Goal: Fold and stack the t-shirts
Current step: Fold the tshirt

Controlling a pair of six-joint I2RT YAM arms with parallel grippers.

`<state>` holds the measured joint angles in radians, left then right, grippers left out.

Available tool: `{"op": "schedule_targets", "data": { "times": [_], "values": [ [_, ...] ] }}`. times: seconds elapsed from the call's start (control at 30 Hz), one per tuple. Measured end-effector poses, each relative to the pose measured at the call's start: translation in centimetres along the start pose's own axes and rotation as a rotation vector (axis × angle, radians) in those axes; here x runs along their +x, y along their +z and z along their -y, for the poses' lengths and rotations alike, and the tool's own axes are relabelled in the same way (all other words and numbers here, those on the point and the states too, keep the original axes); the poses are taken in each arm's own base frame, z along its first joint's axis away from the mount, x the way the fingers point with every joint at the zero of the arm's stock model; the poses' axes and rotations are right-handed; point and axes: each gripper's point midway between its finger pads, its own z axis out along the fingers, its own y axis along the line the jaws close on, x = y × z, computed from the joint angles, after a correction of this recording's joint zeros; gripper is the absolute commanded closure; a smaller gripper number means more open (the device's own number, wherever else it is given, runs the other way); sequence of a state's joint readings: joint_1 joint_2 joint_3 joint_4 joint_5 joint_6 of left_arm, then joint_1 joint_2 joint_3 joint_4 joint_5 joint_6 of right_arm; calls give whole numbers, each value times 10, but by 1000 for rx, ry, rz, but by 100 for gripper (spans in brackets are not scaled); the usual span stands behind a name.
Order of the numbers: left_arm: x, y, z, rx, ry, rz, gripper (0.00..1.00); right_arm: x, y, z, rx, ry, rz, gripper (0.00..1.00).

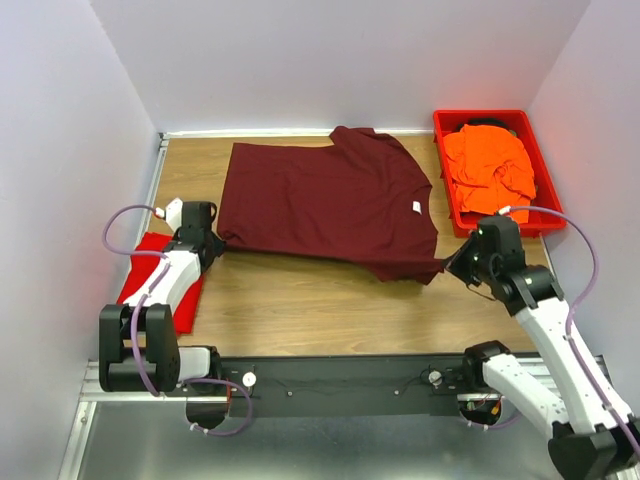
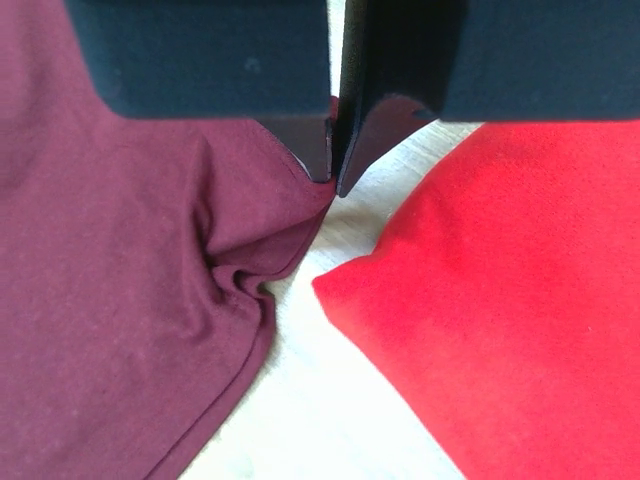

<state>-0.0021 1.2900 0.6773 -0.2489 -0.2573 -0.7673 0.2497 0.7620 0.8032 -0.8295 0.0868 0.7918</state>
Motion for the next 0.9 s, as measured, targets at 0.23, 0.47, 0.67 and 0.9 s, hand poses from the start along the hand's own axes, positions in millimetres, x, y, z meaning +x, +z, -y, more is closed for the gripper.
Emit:
{"op": "schedule_targets", "data": {
  "times": [0.23, 0.47, 0.67, 0.9],
  "values": [
    [-21, -8, 32, 42, 23, 44, 89, -10, 34, -16, 16, -35, -35, 100],
    [-18, -8, 31, 24, 40, 54, 91, 31, 43, -7, -74, -35, -123, 100],
    [-12, -6, 25, 8, 47, 43, 90, 78, 41, 11, -86, -38, -246, 100],
    [-12, -6, 24, 2, 51, 47, 89, 39, 43, -7, -30, -74, -179, 100]
  ]
}}
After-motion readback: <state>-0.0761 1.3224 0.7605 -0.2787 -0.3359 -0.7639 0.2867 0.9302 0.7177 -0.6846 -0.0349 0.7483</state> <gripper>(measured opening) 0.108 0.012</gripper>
